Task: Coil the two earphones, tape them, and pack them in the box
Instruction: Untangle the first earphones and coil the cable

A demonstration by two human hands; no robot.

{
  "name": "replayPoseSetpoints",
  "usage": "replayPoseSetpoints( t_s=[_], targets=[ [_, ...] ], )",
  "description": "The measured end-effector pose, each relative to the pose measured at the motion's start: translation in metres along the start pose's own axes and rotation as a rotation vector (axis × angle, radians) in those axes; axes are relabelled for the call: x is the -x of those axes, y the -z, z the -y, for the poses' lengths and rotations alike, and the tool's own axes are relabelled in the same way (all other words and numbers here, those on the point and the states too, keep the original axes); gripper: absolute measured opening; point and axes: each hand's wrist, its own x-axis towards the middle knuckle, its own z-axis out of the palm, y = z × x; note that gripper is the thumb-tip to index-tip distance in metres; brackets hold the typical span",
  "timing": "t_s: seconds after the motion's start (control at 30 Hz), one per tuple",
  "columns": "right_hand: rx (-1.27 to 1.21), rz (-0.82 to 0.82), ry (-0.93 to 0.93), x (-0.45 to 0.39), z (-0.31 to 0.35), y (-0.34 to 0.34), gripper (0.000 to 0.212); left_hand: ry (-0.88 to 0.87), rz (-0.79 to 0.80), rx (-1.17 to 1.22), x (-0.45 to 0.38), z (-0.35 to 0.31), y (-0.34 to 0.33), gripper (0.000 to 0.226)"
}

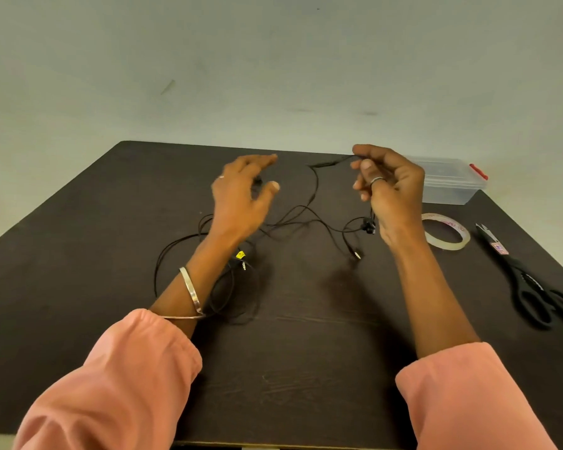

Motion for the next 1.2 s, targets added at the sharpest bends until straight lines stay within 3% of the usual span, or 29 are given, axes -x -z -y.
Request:
replayPoseSetpoints(
  t_s=[0.1, 0.17, 0.23, 0.3, 0.4, 0.53, 0.63, 0.7, 0.8, 0.9, 0.97, 1.13, 1.2],
  targets=[
    [-0.118, 0.123, 0.054, 0.003, 0.009, -0.005, 0.024, -0.022, 0.249, 0.039, 0.006, -0.009, -0.014, 0.067],
    [-0.218, 0.194, 0.073, 0.004, 0.012, -0.008, 0.024, -0.009, 0.286, 0.045, 0.01, -0.011, -0.023, 0.076],
    [-0.306, 0.243, 0.074, 0.005, 0.014, -0.008, 0.024, 0.056, 0.212, 0.066, 0.01, -0.011, -0.027, 0.071],
    [-0.356, 0.273, 0.064, 0.005, 0.014, -0.008, 0.023, 0.135, 0.139, 0.069, 0.008, -0.012, -0.025, 0.048],
    [-0.364, 0.277, 0.052, 0.004, 0.013, -0.005, 0.023, 0.119, 0.078, 0.133, 0.007, -0.01, -0.021, 0.014],
    [-0.258, 0.129, 0.012, 0.0, 0.007, 0.004, 0.021, 0.167, -0.006, 0.32, 0.003, 0.0, -0.011, 0.007],
    [-0.046, -0.047, -0.025, -0.005, -0.001, 0.012, 0.019, 0.223, -0.096, 0.578, -0.002, 0.001, 0.003, 0.015],
    [0.179, -0.076, -0.006, -0.008, -0.008, 0.019, 0.018, 0.189, -0.109, 0.719, -0.004, -0.002, 0.013, 0.007],
    [0.58, 0.102, 0.064, -0.009, -0.014, 0.026, 0.018, 0.148, -0.119, 0.781, -0.006, -0.004, 0.022, 0.007],
    [0.71, 0.334, -0.005, -0.008, -0.015, 0.029, 0.022, 0.167, -0.186, 0.712, -0.007, -0.004, 0.026, 0.011],
    [0.725, 0.377, -0.024, -0.006, -0.015, 0.034, 0.017, 0.182, -0.238, 0.686, -0.008, -0.004, 0.03, 0.014],
    [0.438, 0.069, -0.099, -0.006, -0.013, 0.05, 0.009, 0.174, -0.291, 0.623, -0.009, -0.002, 0.032, 0.013],
    [0.342, 0.082, -0.128, -0.007, -0.011, 0.053, 0.012, 0.177, -0.311, 0.594, -0.011, -0.002, 0.031, 0.012]
  ],
)
